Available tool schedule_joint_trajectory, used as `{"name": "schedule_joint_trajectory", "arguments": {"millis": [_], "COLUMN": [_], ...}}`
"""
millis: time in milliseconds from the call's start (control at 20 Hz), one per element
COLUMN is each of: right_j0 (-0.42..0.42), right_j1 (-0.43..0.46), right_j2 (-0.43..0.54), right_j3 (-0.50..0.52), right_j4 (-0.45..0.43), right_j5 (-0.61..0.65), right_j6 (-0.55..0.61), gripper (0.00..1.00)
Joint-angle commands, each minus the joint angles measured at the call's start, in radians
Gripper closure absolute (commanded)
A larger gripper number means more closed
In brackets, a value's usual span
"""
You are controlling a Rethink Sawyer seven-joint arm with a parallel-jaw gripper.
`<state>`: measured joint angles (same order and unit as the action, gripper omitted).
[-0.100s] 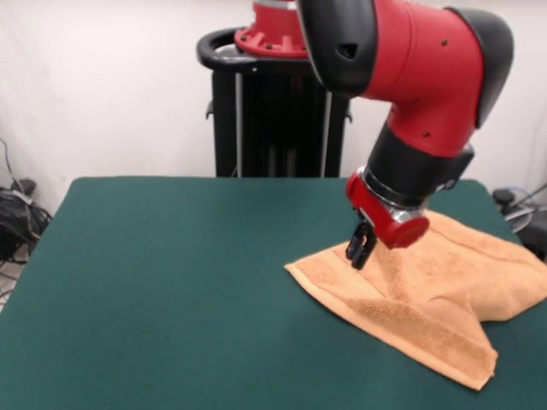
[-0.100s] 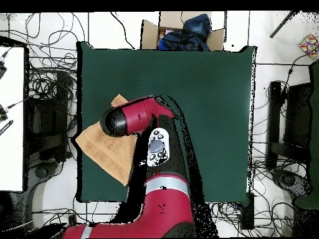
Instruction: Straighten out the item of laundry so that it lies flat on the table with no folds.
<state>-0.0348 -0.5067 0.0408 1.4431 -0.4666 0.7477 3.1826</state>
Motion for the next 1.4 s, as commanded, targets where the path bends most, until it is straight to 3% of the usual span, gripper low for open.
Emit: {"name": "schedule_joint_trajectory", "arguments": {"millis": [50, 900, 1400], "right_j0": [0.025, 0.064, 0.017], "right_j1": [0.098, 0.217, 0.211], "right_j2": [-0.001, -0.048, -0.037], "right_j3": [-0.004, -0.106, -0.193], "right_j4": [-0.074, -0.139, -0.172], "right_j5": [-0.102, -0.090, -0.040], "right_j6": [-0.048, -0.033, -0.190], "gripper": [1.00, 1.00, 1.00]}}
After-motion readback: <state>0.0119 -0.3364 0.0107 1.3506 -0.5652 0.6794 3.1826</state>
